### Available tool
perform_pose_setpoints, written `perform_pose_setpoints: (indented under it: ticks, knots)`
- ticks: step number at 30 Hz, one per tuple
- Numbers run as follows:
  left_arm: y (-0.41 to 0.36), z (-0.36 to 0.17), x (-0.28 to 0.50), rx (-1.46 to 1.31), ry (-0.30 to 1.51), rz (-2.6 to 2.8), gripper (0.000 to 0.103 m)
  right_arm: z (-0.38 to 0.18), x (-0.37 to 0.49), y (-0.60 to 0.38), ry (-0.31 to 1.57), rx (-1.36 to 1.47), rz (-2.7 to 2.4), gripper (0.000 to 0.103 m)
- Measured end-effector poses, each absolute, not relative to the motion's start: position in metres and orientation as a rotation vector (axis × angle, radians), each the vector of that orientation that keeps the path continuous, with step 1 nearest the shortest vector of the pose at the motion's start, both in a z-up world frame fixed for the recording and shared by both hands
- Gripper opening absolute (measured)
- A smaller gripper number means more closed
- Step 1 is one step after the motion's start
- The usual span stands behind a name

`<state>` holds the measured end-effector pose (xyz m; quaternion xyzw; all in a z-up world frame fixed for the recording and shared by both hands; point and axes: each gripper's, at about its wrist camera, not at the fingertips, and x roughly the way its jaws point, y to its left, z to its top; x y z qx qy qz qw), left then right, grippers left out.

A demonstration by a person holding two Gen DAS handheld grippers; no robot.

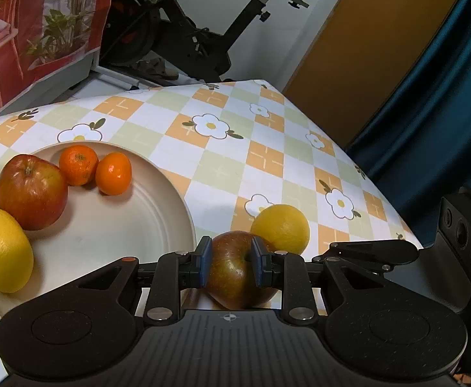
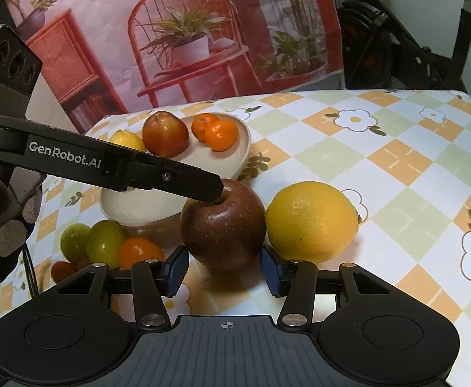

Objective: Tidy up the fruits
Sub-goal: 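Lift the red apple with the left gripper and carry it over the plate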

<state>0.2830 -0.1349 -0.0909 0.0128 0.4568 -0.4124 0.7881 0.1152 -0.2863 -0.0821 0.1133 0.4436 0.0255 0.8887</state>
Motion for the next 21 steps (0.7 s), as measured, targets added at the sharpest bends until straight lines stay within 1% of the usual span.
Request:
perform_pose_setpoints:
  ticks: [14,21]
  knots:
    - [-0.113,-0.076,0.269,0.002,0.932,-0.854,0.027,-0.068,0.113,-0.27,0.886,0.212,0.097,0.045]
    - [-0.093,-0.066,0.273,-0.039,0.904,-0.799,0.027,-0.06,0.134,-0.254,0.887,0.153,0.159,0.045]
